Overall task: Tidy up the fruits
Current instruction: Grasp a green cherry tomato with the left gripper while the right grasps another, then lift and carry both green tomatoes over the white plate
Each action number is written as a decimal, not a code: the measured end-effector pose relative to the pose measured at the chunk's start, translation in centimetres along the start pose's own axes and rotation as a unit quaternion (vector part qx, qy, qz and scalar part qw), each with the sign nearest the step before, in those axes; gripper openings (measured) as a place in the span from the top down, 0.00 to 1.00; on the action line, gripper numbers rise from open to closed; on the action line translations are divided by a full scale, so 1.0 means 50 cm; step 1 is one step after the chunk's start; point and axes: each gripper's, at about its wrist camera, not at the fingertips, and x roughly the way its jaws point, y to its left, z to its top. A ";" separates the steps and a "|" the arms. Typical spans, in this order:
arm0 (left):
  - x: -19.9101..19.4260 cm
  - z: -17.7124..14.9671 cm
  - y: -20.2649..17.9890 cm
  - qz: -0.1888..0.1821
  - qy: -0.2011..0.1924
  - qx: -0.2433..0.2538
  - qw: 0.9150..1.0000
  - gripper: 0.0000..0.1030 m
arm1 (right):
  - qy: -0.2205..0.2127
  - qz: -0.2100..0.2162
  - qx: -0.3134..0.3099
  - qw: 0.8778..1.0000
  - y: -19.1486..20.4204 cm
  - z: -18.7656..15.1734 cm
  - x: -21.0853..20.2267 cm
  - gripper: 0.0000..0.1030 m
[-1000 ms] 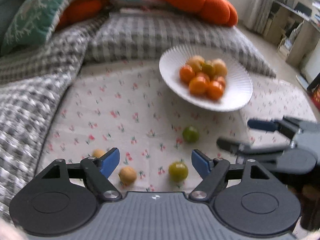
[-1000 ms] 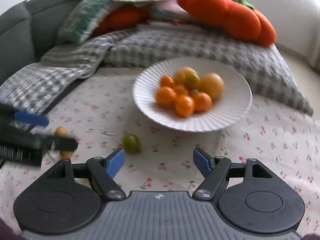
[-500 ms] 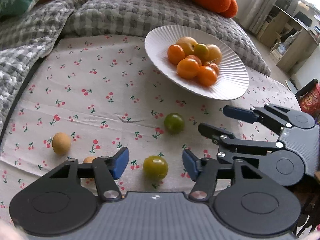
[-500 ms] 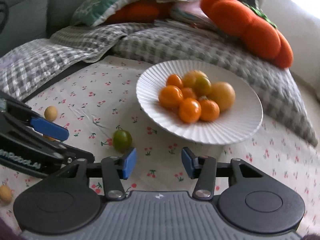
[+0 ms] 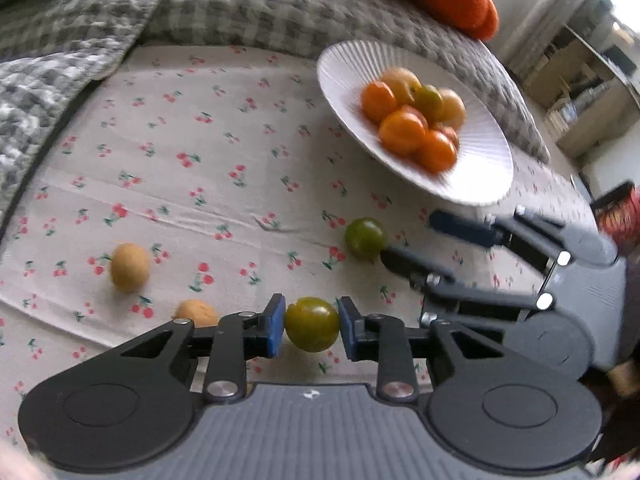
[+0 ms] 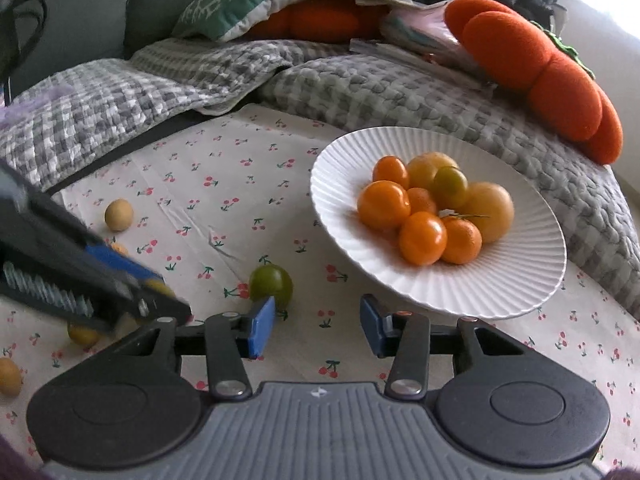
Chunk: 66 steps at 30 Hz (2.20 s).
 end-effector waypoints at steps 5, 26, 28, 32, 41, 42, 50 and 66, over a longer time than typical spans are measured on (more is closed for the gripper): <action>-0.041 0.020 0.020 -0.010 -0.025 -0.028 0.999 0.80 | -0.004 0.022 -0.010 1.000 0.020 0.003 0.004 0.59; -0.068 0.029 0.033 -0.005 -0.037 -0.033 0.999 0.80 | 0.005 0.036 -0.035 0.999 0.067 0.016 0.023 0.77; -0.071 0.031 0.032 -0.005 -0.040 -0.034 0.999 0.80 | 0.004 0.041 -0.038 0.998 0.074 0.016 0.019 0.77; -0.073 0.033 0.031 0.000 -0.045 -0.032 0.999 0.80 | 0.000 0.052 -0.043 0.998 0.093 0.014 0.009 0.77; -0.077 0.038 0.023 0.000 -0.051 -0.030 0.998 0.80 | -0.019 0.073 -0.052 0.996 0.118 0.023 -0.021 0.77; -0.077 0.039 0.021 -0.001 -0.051 -0.030 0.998 0.80 | -0.021 0.072 -0.048 0.996 0.112 0.026 -0.022 0.77; -0.096 0.065 0.005 -0.014 -0.064 -0.030 0.997 0.80 | -0.038 0.059 -0.012 0.997 0.066 0.044 -0.043 0.77; -0.057 0.156 -0.016 -0.032 -0.089 -0.041 0.995 0.80 | -0.077 -0.006 0.076 0.994 -0.068 0.081 -0.059 0.77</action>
